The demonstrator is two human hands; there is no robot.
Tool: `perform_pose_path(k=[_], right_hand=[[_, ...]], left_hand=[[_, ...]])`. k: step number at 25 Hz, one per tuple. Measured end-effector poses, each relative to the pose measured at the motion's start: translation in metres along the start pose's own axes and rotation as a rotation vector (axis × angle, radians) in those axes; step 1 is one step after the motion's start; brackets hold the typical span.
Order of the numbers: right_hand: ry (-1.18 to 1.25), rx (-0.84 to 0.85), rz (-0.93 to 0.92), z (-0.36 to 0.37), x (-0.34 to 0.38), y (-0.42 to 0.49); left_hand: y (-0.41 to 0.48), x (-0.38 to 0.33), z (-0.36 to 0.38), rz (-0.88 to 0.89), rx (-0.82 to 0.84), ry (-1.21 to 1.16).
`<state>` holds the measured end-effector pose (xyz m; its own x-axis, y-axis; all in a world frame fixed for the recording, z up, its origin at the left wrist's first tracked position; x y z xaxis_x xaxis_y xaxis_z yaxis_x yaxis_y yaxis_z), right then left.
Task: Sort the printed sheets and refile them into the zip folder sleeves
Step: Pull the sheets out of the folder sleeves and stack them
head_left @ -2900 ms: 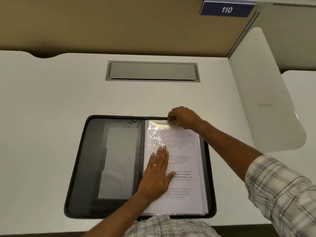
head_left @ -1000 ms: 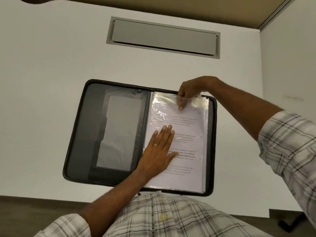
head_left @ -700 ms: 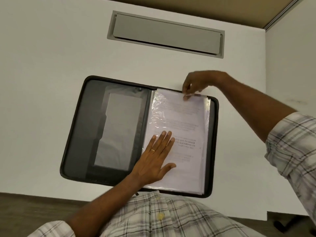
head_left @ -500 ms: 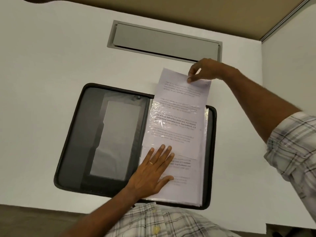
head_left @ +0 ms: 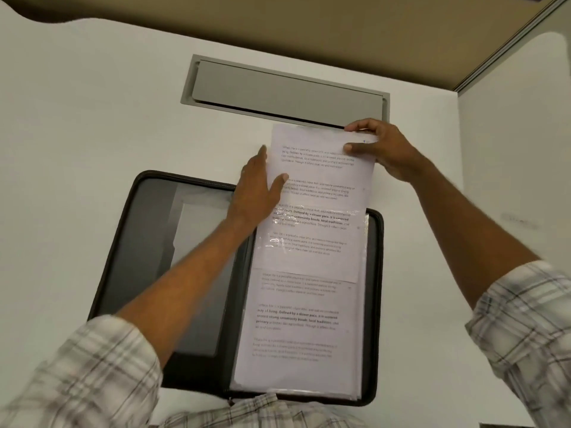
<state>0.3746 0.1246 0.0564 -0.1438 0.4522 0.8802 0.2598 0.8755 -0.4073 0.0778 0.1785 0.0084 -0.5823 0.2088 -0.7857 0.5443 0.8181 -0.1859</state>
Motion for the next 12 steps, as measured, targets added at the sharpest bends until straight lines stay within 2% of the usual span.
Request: perform_pose_path(k=[2, 4, 8, 10, 12], right_hand=[[0.192, -0.098, 0.029, 0.003, -0.011, -0.01], [0.296, -0.113, 0.108, 0.008, -0.026, -0.027], [0.18, 0.005, 0.311, 0.022, -0.058, -0.064], [0.153, -0.056, 0.306, 0.023, -0.06, -0.065], [0.179, -0.187, 0.224, 0.019, -0.051, -0.057]], left_hand=[[0.034, -0.006, -0.005, 0.02, 0.084, -0.015], [0.049, -0.007, -0.005, 0.003, 0.072, -0.1], [0.061, 0.003, -0.004, -0.092, -0.086, -0.319], [0.067, 0.005, -0.002, -0.192, -0.132, -0.475], [0.068, 0.002, 0.002, -0.262, -0.051, -0.66]])
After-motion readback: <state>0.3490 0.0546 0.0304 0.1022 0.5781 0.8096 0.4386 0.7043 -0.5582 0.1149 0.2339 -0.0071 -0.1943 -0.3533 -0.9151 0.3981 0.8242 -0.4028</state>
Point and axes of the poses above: each hand's wrist, its own y-axis towards the middle knuckle, its own z-axis out of the palm, x = y × z, the point moved 2 cm from there along y, towards the middle knuckle, and after that the axes turned 2 degrees about z, right-handed, at the moved point
